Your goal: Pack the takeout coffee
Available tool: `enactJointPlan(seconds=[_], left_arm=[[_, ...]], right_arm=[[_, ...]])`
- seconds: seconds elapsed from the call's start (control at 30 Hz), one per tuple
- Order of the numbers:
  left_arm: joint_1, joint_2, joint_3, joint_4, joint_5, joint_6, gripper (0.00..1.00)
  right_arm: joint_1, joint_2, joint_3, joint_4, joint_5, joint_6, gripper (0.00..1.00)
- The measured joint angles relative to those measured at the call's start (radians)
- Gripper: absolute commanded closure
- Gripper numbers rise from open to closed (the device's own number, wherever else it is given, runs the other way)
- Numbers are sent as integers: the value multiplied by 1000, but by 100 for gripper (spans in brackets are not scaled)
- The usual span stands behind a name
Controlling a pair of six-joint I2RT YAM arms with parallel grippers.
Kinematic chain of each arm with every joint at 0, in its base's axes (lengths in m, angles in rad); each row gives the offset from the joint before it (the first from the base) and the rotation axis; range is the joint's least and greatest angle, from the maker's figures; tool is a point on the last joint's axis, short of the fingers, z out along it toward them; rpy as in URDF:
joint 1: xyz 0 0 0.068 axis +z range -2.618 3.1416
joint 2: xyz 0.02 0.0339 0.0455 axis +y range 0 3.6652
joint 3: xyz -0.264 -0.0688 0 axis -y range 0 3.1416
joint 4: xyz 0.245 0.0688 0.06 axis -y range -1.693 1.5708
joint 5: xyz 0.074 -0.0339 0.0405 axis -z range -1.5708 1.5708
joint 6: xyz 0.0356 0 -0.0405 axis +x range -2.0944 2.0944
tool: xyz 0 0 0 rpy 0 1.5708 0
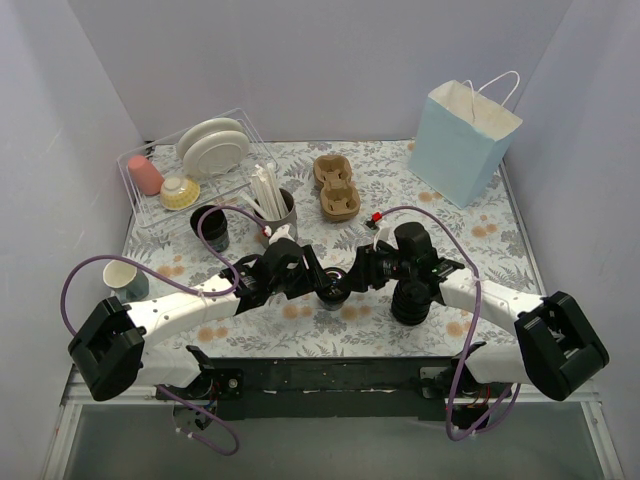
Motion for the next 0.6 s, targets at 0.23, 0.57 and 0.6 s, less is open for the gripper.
enactJointPlan(seconds=[0.23,0.57,0.6], left_arm=[[0,0,-3,8,2,-3,45],[1,0,73,-123,-3,45,34],[2,0,90,-144,-2,54,34]], right_arm=[[-2,10,-2,13,-5,0,47],[-5,40,5,45,-18,7,57],[-5,40,5,45,-18,7,57]])
